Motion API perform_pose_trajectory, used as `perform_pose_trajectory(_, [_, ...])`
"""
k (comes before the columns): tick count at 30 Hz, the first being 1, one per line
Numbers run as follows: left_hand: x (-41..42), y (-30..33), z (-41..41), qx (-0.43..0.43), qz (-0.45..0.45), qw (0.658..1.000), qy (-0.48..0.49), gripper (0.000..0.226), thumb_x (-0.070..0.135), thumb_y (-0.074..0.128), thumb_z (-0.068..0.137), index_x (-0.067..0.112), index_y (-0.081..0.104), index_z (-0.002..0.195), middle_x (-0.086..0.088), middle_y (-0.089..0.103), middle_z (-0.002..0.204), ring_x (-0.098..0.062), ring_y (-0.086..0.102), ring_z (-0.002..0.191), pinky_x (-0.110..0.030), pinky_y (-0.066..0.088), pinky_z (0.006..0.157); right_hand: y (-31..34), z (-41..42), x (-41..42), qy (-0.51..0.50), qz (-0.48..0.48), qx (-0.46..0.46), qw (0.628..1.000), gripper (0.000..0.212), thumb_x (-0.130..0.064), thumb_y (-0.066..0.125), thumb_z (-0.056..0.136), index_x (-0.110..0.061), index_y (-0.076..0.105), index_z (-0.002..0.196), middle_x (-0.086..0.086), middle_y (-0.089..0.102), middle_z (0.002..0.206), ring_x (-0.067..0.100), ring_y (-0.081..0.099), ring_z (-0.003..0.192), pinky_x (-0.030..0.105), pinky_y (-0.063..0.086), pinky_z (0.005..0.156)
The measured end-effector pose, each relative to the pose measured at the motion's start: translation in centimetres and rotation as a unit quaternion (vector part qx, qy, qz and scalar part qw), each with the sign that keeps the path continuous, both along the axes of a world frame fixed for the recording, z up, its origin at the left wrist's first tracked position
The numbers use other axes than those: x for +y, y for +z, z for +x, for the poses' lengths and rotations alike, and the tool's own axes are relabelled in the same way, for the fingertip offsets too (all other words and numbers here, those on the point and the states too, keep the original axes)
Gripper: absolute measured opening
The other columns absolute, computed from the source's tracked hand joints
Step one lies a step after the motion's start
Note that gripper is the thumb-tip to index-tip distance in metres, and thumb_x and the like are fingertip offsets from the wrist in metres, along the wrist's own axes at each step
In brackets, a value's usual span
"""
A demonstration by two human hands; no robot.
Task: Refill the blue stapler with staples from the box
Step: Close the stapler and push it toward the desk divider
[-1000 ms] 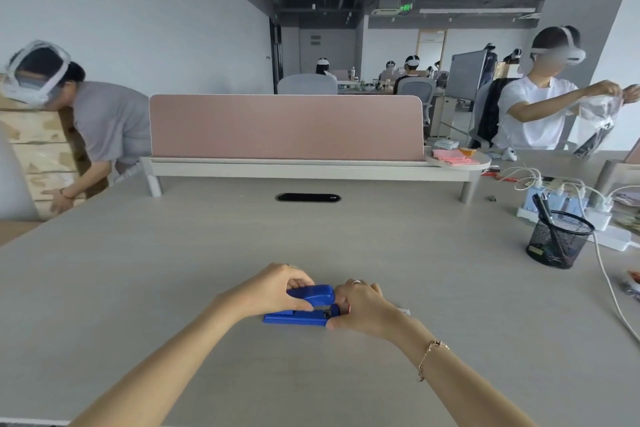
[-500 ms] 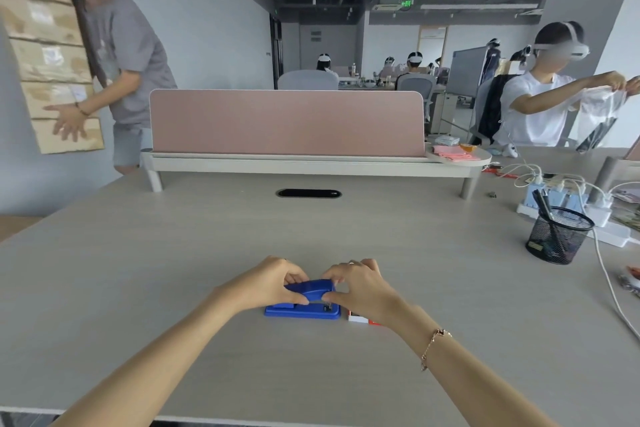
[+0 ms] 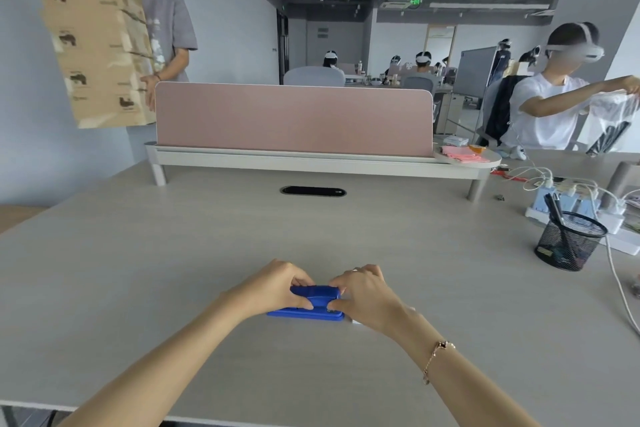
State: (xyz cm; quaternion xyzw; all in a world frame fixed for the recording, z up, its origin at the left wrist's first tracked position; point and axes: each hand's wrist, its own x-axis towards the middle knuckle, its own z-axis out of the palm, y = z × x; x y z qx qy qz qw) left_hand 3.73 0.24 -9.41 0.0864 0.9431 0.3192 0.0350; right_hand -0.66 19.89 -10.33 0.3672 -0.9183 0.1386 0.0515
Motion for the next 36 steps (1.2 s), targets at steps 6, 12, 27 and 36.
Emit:
perform_pose_trajectory(6, [-0.2,0.1,0.0,-0.003,0.013,1.0,-0.01,0.022,0.023,0.079,0.077,0.027,0.072,0.097,0.012,0.073,0.091,-0.003,0.067,0.083,-0.026,0.055,0.081,0.6,0.0,0.0,0.004,-0.002,-0.026,1.0,0.02,-0.031,0.055,0.083,-0.019,0.063,0.097,0.004,0.069,0.094,0.02,0.055,0.095,0.031,0.026,0.095])
perform_pose_trajectory(12, [-1.0,-0.1,0.2,0.01,0.002,0.999,-0.031,0.027,0.024,0.074,0.081,0.026,0.068,0.106,0.01,0.066,0.101,-0.001,0.063,0.091,-0.018,0.05,0.085,0.8,0.4,0.2,0.0,-0.046,-0.041,0.998,0.019,-0.029,0.053,0.084,-0.02,0.059,0.1,0.001,0.066,0.096,0.019,0.057,0.093,0.029,0.028,0.09])
perform_pose_trajectory(27, [-3.2,-1.6,0.7,0.009,-0.021,1.0,-0.007,0.02,0.029,0.072,0.082,0.035,0.067,0.101,0.018,0.061,0.093,0.003,0.055,0.082,-0.01,0.041,0.07,0.4,1.9,1.1,-0.01,-0.089,-0.18,0.98,0.032,-0.034,0.072,0.068,-0.048,0.044,0.06,-0.007,0.051,0.079,0.003,0.046,0.073,0.025,0.03,0.079])
perform_pose_trajectory(36, [-3.2,-1.9,0.8,0.013,-0.003,1.0,0.003,0.021,0.027,0.073,0.082,0.035,0.069,0.101,0.017,0.06,0.089,0.0,0.056,0.078,-0.014,0.043,0.071,-0.6,1.5,0.9,-0.023,-0.085,-0.188,0.978,0.03,-0.036,0.069,0.072,-0.049,0.045,0.061,-0.008,0.044,0.081,0.014,0.048,0.087,0.025,0.028,0.084])
